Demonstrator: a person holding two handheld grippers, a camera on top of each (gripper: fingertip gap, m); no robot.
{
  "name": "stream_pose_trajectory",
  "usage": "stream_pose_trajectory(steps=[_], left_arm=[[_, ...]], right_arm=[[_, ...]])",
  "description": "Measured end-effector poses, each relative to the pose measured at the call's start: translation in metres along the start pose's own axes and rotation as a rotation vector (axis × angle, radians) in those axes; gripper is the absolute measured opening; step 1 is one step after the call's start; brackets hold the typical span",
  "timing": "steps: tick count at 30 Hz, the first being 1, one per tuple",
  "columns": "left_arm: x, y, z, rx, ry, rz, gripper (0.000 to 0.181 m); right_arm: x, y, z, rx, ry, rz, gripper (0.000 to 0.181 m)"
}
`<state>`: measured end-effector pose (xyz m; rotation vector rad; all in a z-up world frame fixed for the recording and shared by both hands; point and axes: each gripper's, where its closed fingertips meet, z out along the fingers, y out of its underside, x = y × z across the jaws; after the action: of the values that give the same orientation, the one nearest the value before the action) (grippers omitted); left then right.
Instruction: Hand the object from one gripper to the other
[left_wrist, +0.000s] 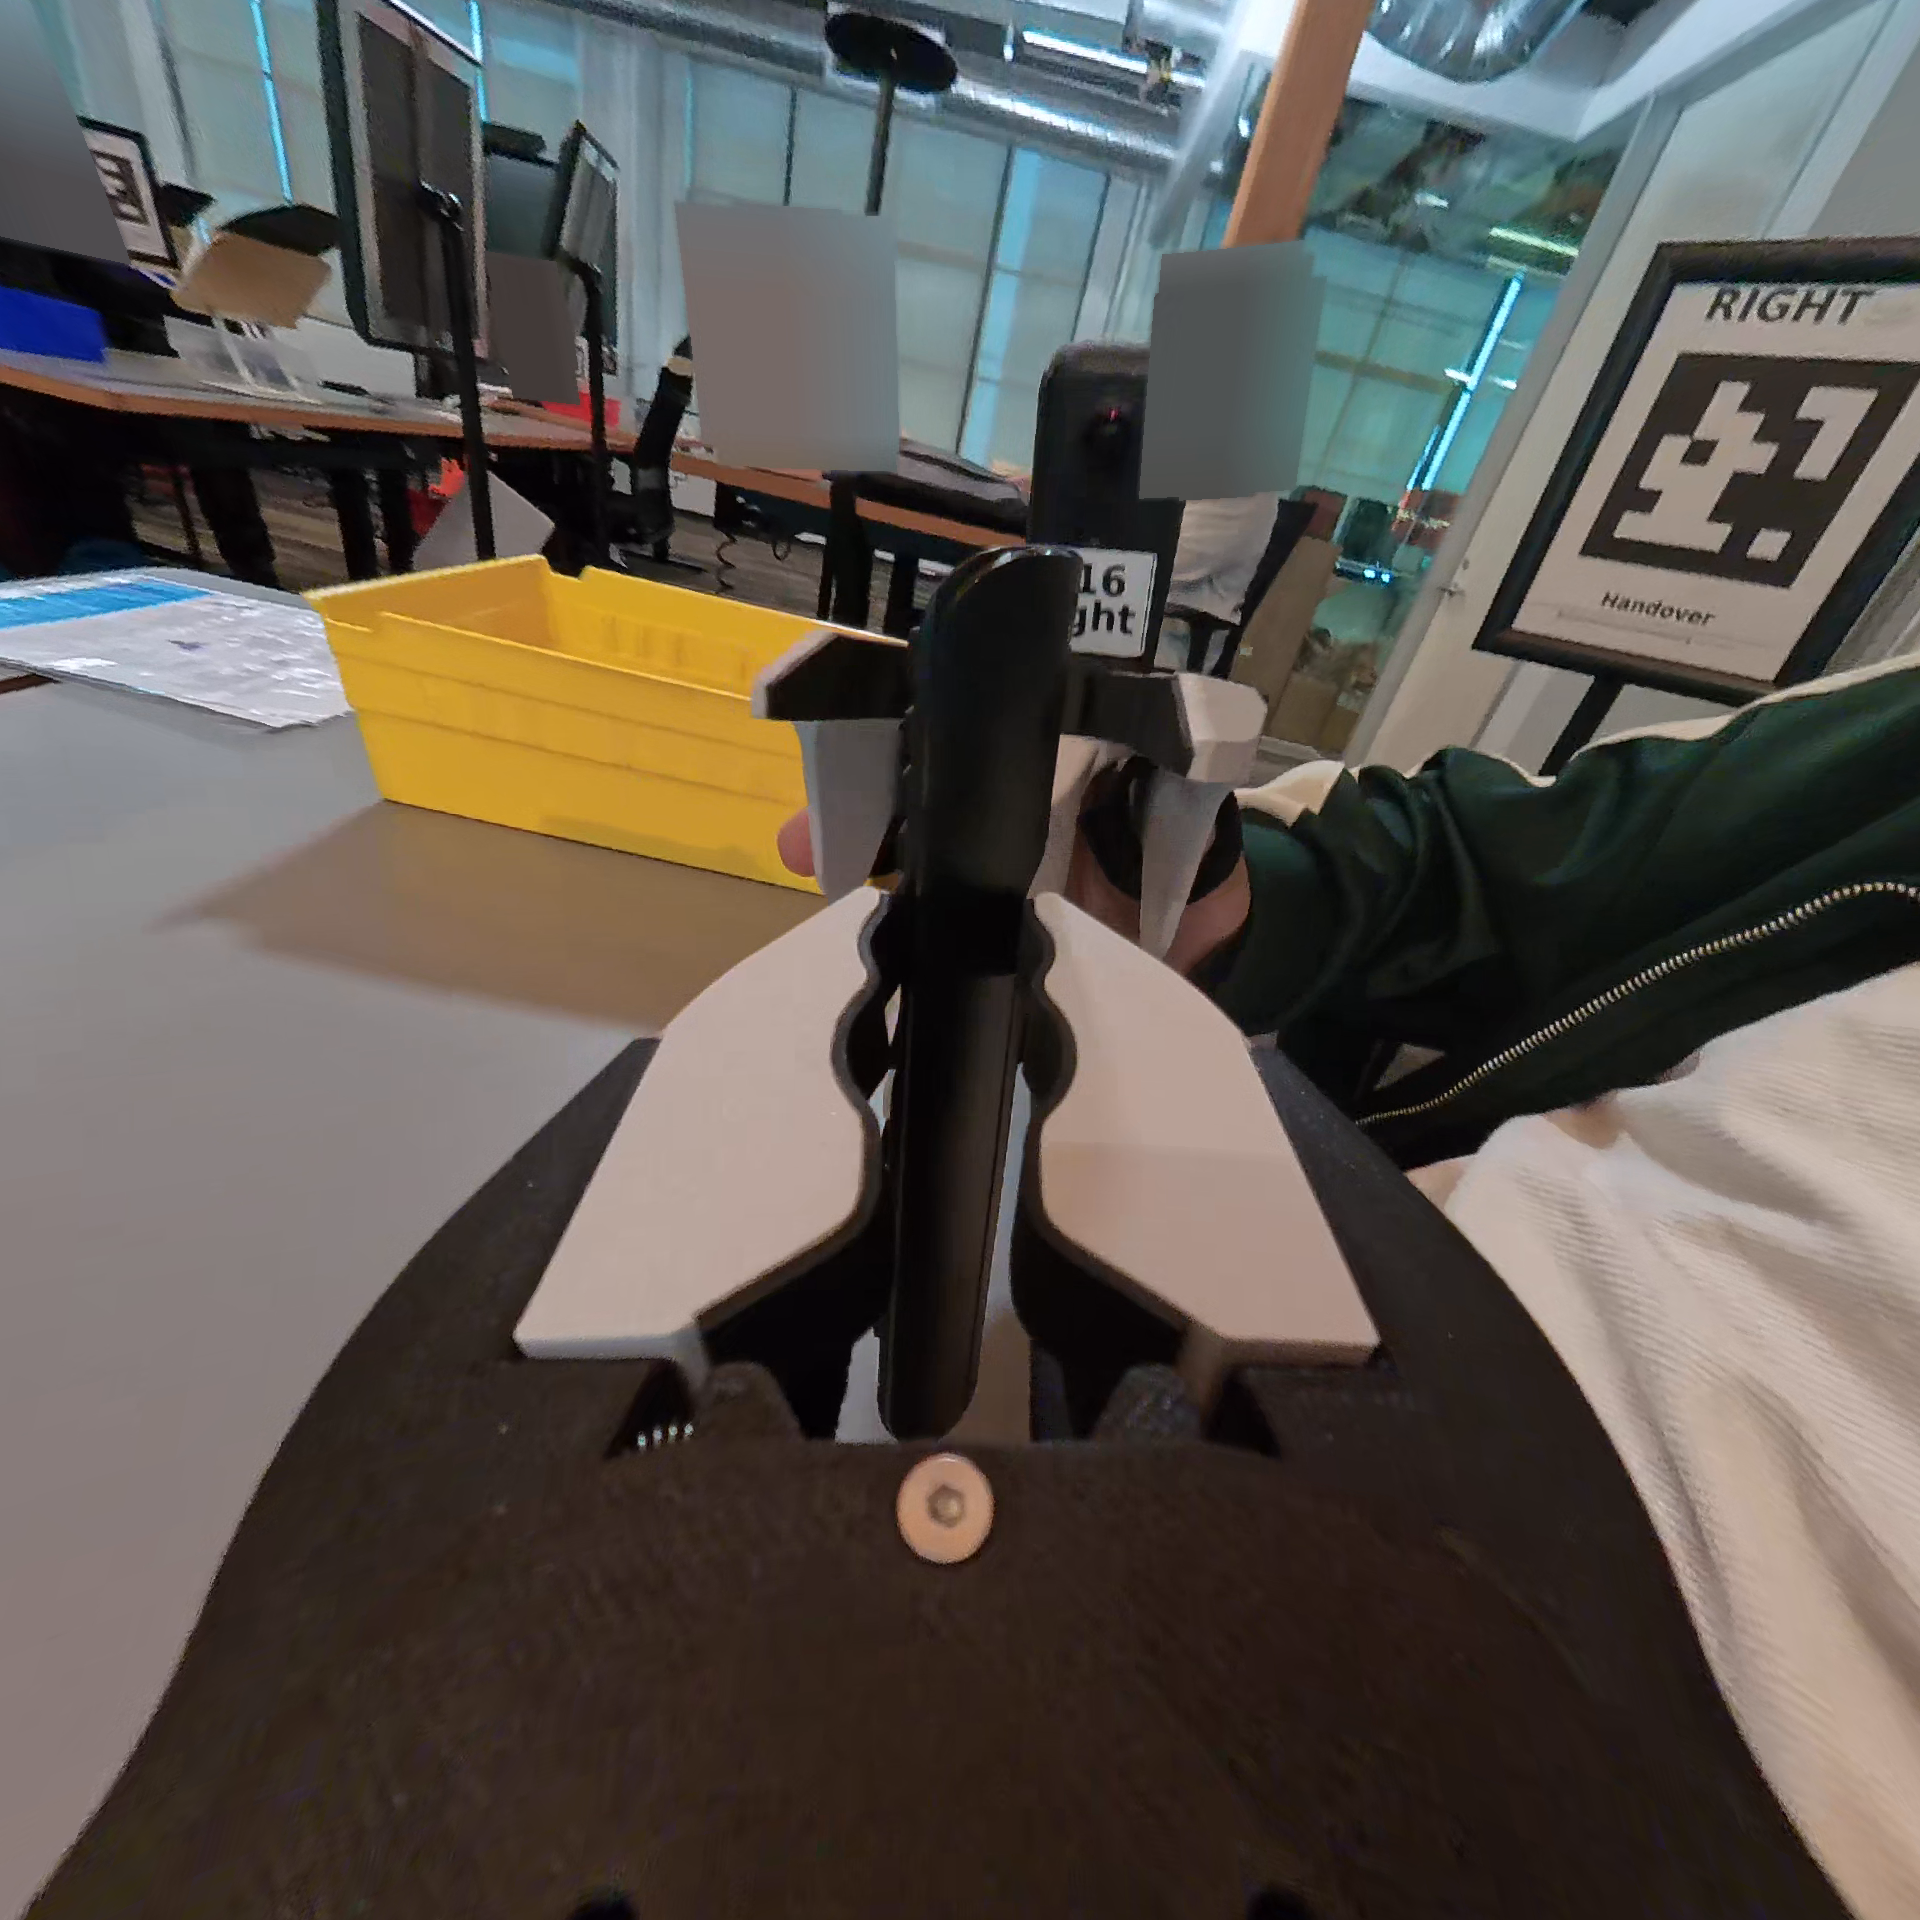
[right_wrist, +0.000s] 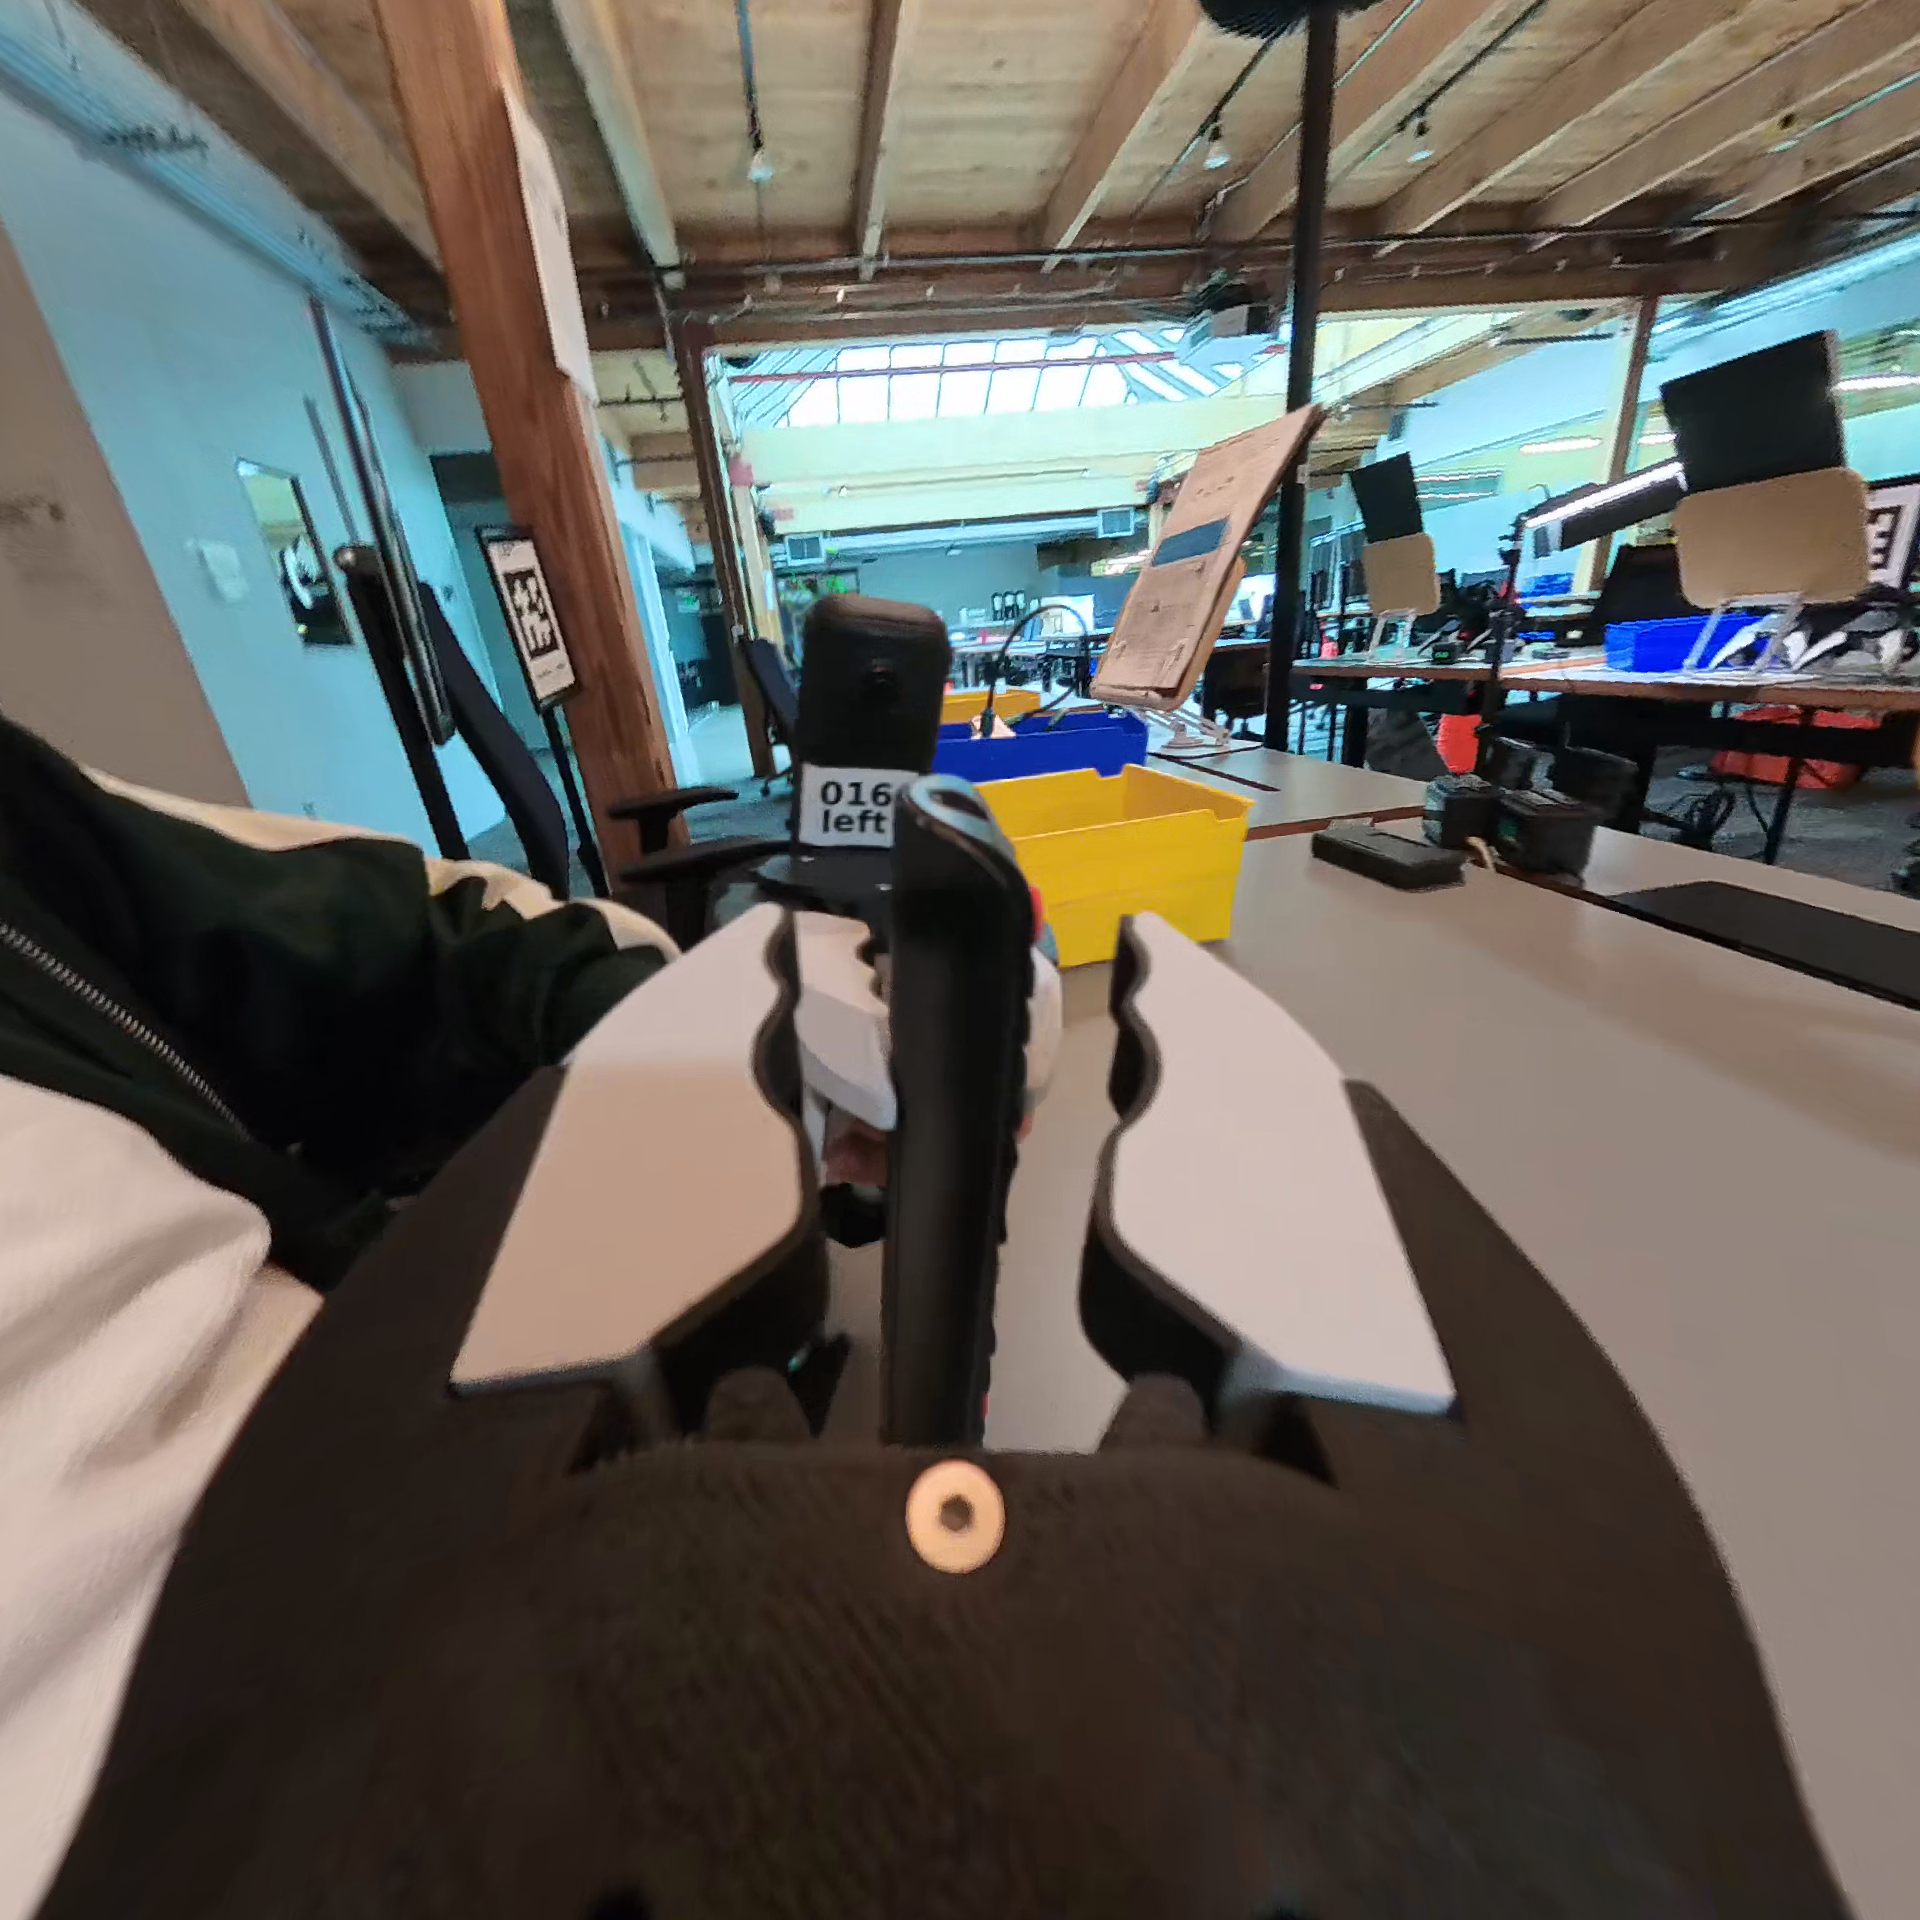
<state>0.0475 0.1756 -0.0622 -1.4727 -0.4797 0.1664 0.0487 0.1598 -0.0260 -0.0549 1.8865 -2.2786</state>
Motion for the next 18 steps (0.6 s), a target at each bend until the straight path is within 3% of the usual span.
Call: stream_pose_trajectory(steps=[5, 14, 18], left_arm=[[0.007, 0.008, 0.006, -0.026, 0.016, 0.022, 0.02], [0.011, 0.004, 0.006, 0.011, 0.03, 0.06, 0.022], [0.009, -0.001, 0.001, 0.034, 0.019, 0.107, 0.03]], right_arm=[[-0.005, 0.004, 0.001, -0.041, 0.023, -0.086, 0.027], [-0.007, 0.0, 0.0, -0.044, 0.01, -0.082, 0.025], [-0.001, -0.01, -0.007, -0.027, 0.029, -0.064, 0.025]])
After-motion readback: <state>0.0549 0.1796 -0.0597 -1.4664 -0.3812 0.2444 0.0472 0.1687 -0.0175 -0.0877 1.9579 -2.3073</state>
